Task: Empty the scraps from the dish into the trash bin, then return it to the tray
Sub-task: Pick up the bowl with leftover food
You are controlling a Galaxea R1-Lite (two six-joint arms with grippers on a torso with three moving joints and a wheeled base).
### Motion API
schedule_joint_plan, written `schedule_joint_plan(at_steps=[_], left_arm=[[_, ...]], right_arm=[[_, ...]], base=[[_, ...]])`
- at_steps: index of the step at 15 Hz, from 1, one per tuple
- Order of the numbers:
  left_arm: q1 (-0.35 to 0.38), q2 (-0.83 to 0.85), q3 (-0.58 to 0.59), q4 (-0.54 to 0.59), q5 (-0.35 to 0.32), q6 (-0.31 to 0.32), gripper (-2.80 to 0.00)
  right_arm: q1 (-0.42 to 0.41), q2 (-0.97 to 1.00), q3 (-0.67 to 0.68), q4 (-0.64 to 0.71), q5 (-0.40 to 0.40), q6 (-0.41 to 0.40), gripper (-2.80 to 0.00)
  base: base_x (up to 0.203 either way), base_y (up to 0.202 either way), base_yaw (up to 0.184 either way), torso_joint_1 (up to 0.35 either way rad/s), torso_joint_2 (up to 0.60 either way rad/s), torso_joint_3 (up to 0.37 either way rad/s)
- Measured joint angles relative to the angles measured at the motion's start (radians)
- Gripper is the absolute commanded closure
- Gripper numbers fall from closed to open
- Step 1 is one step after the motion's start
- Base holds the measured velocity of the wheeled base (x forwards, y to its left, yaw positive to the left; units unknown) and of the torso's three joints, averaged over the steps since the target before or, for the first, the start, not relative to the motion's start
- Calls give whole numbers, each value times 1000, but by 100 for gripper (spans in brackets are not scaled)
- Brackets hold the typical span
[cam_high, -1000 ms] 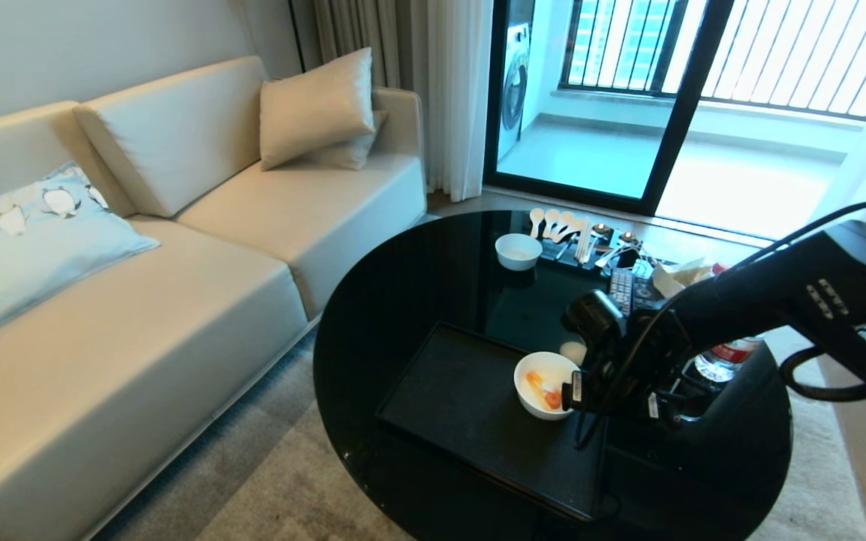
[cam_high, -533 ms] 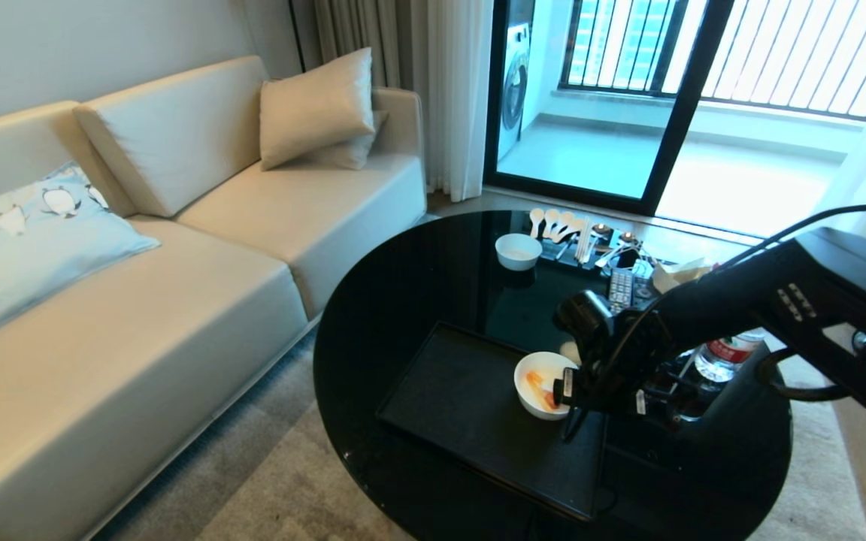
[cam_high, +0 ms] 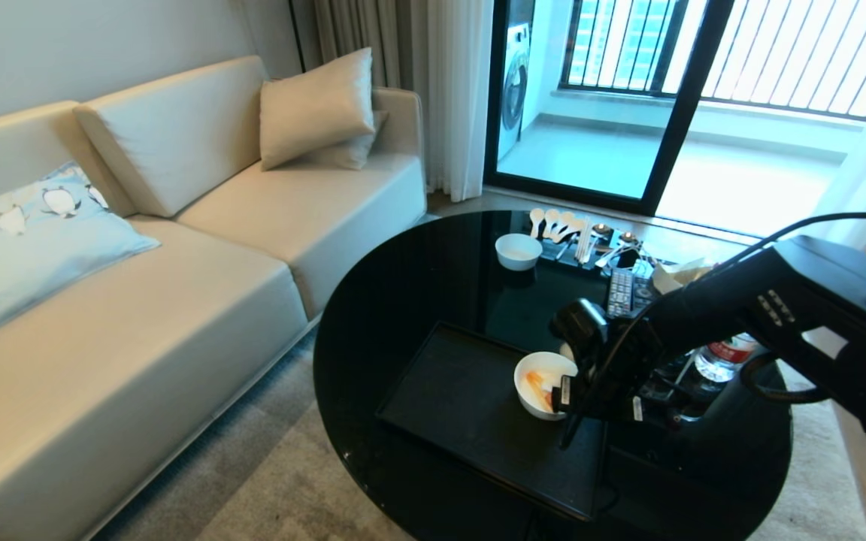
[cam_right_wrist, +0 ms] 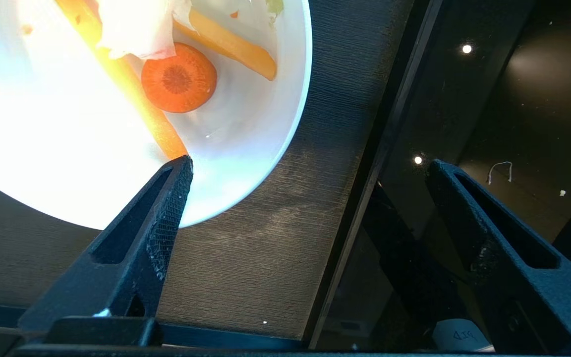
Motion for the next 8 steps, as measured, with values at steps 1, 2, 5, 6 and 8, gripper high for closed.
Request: schedule_joint_plan(at_steps=[1, 2, 5, 6, 8], left_arm=[[0, 0, 0, 0, 0, 0, 0], [0, 0, 0, 0, 0, 0, 0], [0, 0, 0, 0, 0, 0, 0], [0, 0, 0, 0, 0, 0, 0], [0, 0, 0, 0, 0, 0, 0]], right_arm=[[0, 1, 0, 0, 0, 0, 0], [0, 3, 0, 0, 0, -1, 0], [0, 6, -1, 0, 0, -1, 0], [0, 6, -1, 1, 0, -1, 0], [-1, 6, 0, 2, -1, -2, 0]], base=[[0, 0, 0, 0, 0, 0], [0, 0, 0, 0, 0, 0], [0, 0, 0, 0, 0, 0], [0, 0, 0, 0, 0, 0], [0, 0, 0, 0, 0, 0]])
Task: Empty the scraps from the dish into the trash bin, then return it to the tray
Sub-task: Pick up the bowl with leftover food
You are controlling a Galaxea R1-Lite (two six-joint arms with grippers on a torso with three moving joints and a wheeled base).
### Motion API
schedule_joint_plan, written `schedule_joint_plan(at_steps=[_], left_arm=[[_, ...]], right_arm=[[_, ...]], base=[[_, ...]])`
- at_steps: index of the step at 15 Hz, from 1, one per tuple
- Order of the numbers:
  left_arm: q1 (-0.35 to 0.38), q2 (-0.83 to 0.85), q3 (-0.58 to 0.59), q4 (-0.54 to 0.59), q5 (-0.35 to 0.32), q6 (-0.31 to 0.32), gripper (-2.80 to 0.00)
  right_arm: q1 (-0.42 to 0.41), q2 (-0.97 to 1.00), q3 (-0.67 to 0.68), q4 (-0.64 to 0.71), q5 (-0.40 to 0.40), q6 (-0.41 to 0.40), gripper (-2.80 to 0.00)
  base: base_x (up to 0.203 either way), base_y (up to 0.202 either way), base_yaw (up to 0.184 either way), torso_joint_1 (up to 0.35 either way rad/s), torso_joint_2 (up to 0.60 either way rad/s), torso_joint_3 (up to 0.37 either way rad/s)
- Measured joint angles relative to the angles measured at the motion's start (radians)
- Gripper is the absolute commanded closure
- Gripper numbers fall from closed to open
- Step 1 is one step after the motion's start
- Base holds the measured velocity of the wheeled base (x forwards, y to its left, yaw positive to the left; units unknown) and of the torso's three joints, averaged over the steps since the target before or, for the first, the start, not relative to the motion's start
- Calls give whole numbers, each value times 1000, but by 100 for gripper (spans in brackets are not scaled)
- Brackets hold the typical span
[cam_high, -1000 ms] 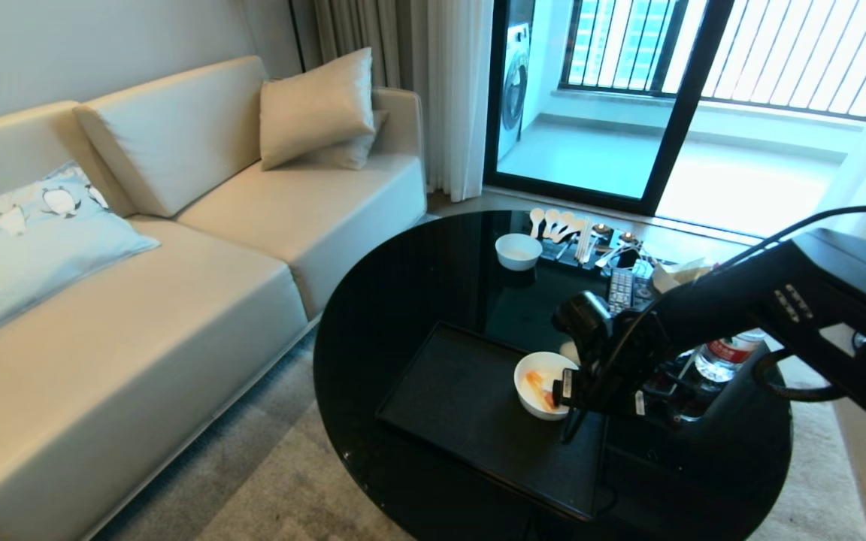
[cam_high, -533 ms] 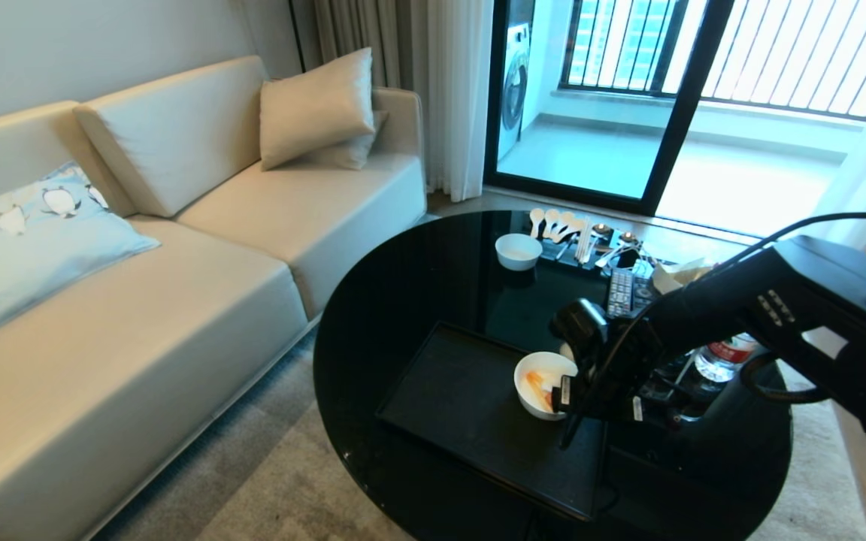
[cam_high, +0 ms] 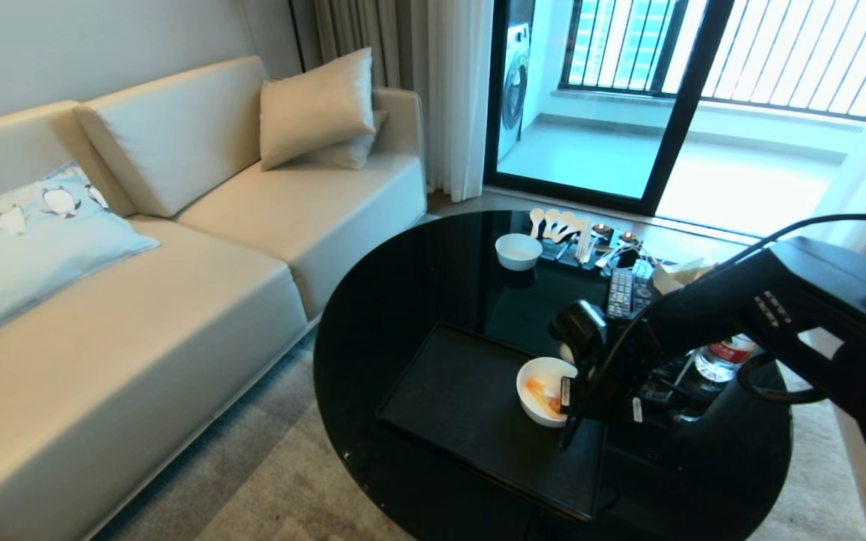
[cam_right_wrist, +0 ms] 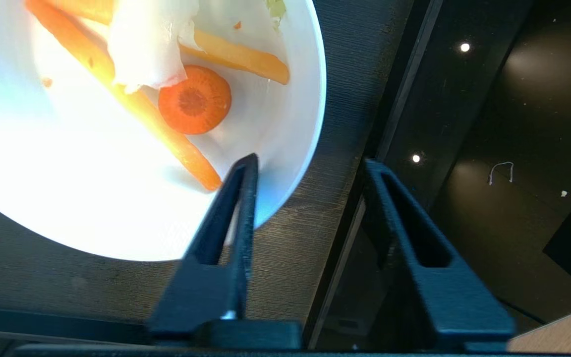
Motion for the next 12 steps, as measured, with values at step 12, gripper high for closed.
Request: schedule_joint_plan(at_steps=[12], left_arm=[[0, 0, 0, 0, 0, 0, 0]], right_arm=[[-1, -8, 1, 10, 3, 4, 0]], base=[[0, 0, 0, 0, 0, 0]])
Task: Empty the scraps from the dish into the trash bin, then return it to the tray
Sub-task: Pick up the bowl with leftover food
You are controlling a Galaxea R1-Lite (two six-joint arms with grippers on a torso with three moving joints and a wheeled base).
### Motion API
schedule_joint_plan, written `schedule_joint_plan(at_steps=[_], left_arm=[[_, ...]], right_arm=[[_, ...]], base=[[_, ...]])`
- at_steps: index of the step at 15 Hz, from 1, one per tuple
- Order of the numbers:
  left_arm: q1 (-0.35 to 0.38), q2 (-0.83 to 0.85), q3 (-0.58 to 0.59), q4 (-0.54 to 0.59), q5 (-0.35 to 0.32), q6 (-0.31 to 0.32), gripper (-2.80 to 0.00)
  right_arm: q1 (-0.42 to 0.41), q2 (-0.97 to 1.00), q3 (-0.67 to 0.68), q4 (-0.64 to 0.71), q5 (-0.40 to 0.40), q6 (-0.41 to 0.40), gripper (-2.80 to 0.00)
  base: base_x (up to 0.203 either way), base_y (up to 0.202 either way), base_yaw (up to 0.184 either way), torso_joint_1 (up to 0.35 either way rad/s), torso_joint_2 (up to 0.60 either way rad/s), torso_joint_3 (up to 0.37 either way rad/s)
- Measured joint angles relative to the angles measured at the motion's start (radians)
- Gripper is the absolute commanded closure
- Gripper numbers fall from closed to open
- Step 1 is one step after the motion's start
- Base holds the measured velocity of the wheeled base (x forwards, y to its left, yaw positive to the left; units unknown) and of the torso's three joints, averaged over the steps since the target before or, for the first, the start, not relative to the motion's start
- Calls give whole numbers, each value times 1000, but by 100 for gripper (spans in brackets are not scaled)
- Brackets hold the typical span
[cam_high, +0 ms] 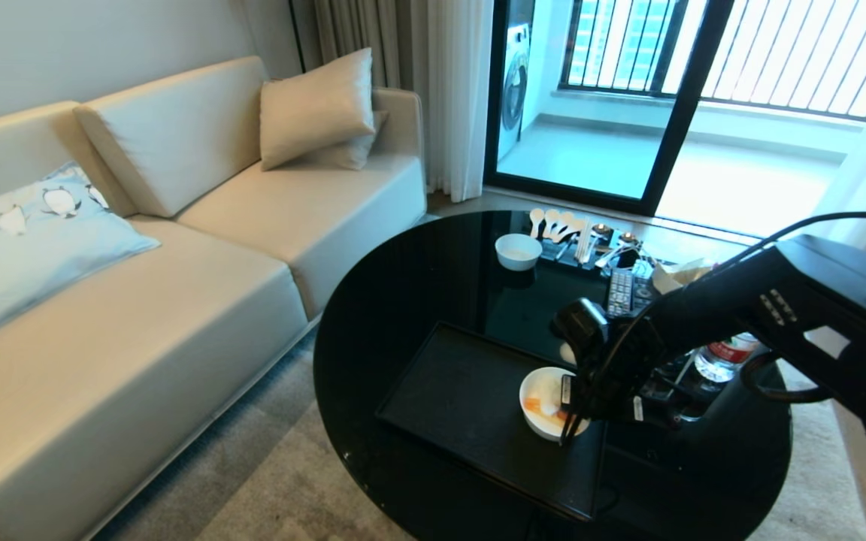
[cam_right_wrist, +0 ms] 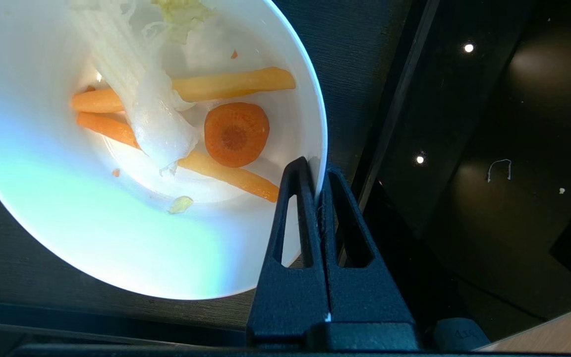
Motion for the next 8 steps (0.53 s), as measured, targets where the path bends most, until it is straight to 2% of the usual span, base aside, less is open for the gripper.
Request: schedule_joint_plan(at_steps=[3, 8], left_arm=[[0, 0, 0, 0, 0, 0, 0], [0, 0, 0, 0, 0, 0, 0]], right_arm=[[-9, -25, 0, 6, 6, 18, 0], [-67, -103, 17, 57, 72, 18, 0]], base=[[0, 0, 0, 0, 0, 0], [0, 0, 0, 0, 0, 0]])
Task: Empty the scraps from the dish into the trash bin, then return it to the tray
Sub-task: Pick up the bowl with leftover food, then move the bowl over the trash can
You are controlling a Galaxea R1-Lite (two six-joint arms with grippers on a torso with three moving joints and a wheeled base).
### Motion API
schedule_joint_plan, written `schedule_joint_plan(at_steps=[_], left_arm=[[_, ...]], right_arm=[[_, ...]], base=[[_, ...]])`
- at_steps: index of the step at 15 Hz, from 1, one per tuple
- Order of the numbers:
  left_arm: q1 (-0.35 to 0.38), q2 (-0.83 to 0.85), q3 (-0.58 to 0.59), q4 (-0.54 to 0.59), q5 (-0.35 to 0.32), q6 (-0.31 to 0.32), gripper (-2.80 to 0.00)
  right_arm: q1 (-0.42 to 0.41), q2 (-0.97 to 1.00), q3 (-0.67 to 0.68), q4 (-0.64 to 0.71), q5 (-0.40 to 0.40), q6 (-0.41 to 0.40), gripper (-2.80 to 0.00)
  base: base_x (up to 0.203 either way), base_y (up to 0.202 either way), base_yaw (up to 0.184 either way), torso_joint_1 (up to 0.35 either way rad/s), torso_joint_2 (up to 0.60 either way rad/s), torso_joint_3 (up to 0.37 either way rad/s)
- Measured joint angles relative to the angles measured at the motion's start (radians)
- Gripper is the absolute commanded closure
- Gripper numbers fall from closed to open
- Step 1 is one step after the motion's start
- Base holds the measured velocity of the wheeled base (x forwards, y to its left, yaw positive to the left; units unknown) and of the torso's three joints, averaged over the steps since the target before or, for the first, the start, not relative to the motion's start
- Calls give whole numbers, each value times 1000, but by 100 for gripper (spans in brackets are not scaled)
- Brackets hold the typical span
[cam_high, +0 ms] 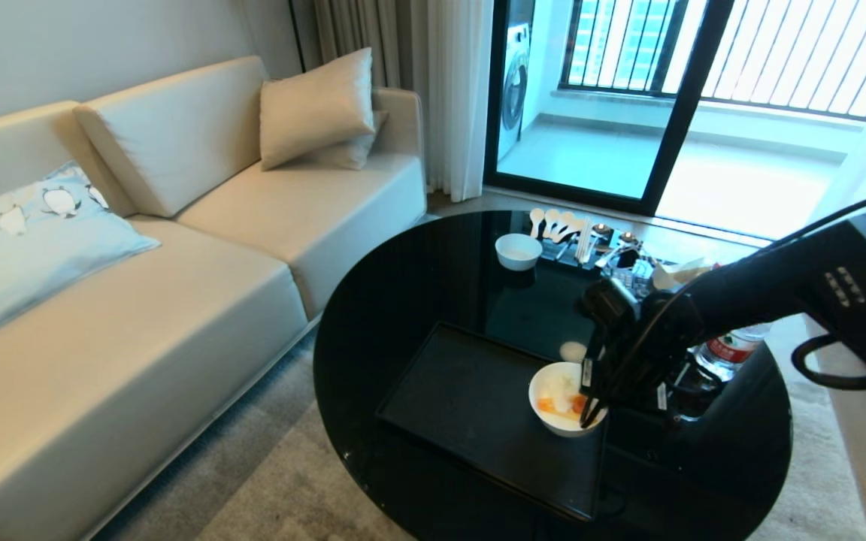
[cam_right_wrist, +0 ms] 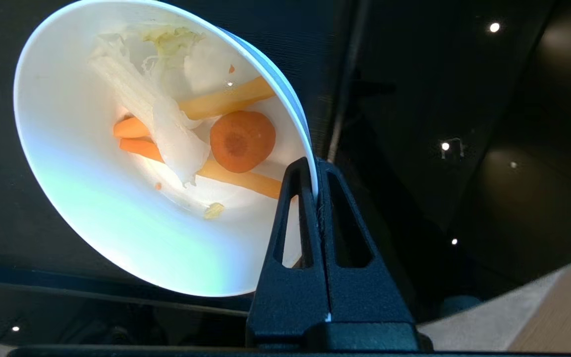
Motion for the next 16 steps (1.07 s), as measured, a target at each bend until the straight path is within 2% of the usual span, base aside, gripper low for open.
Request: schedule_joint_plan(at_steps=[9, 11, 16], left_arm=[[0, 0, 0, 0, 0, 0, 0], [0, 0, 0, 0, 0, 0, 0], [0, 0, 0, 0, 0, 0, 0]], right_arm=[[-102, -213, 136, 9, 87, 20, 0], [-132, -296, 203, 9, 102, 16, 0], [-222, -566, 469, 4, 120, 15, 0]], base=[[0, 0, 0, 0, 0, 0], [0, 0, 0, 0, 0, 0], [0, 0, 0, 0, 0, 0]])
